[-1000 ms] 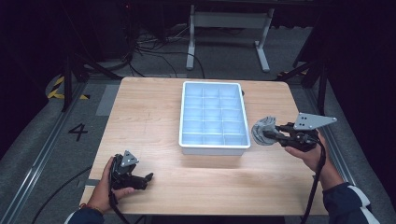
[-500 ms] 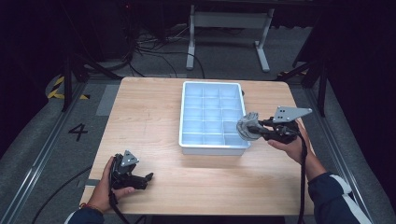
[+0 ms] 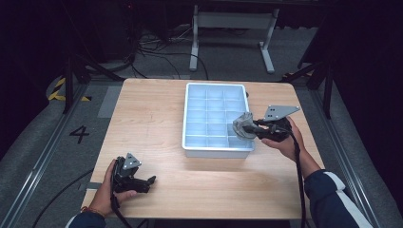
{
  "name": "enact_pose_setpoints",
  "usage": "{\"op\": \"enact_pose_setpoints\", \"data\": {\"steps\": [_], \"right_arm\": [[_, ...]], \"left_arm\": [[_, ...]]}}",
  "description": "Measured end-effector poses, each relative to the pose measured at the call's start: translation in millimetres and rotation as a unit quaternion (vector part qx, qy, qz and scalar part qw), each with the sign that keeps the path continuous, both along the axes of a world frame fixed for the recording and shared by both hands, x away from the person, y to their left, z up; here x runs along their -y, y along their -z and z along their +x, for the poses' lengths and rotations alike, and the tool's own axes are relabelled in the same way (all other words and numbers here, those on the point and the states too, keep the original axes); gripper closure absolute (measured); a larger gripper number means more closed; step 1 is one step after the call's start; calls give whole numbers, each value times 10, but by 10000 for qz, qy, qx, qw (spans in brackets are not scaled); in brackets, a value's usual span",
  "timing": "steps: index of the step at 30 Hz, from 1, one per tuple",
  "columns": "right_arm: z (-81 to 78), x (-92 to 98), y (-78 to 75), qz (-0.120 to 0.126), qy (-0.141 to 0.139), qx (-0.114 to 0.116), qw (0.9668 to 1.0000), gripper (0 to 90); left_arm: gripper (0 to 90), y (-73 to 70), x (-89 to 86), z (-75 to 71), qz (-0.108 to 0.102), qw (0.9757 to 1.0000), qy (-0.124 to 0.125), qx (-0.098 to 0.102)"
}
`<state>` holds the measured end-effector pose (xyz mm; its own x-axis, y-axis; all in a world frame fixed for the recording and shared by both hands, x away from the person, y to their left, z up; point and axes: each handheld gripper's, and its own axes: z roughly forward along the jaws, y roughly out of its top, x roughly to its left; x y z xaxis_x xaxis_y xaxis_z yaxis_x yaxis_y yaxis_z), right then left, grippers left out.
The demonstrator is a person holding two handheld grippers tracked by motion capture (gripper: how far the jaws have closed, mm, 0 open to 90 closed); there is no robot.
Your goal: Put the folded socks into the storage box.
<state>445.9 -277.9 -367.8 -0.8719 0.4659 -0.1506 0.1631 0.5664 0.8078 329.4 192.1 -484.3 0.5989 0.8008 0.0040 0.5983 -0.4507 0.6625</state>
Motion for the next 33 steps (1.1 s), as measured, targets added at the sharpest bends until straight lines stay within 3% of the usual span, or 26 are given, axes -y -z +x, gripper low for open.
{"op": "enact_pose_setpoints", "data": {"steps": [12, 16, 22, 29, 33], "right_arm": [[197, -162, 122, -424, 115, -119, 9990, 735], [254, -221, 172, -668, 131, -109, 9976, 735], [335, -276, 242, -1028, 182, -124, 9945, 734], [405, -314, 242, -1207, 197, -225, 9922, 734], [427, -389, 259, -1585, 36, -272, 9870, 733]], "left_arm": [[7, 0, 2, 6, -3, 10000, 13, -13], [7, 0, 4, 7, -14, 10000, 15, -27], [7, 0, 4, 8, -12, 10000, 20, -23], [7, 0, 2, 10, -1, 10000, 25, -11], [7, 1, 8, 6, -35, 10000, 3, -43]]}}
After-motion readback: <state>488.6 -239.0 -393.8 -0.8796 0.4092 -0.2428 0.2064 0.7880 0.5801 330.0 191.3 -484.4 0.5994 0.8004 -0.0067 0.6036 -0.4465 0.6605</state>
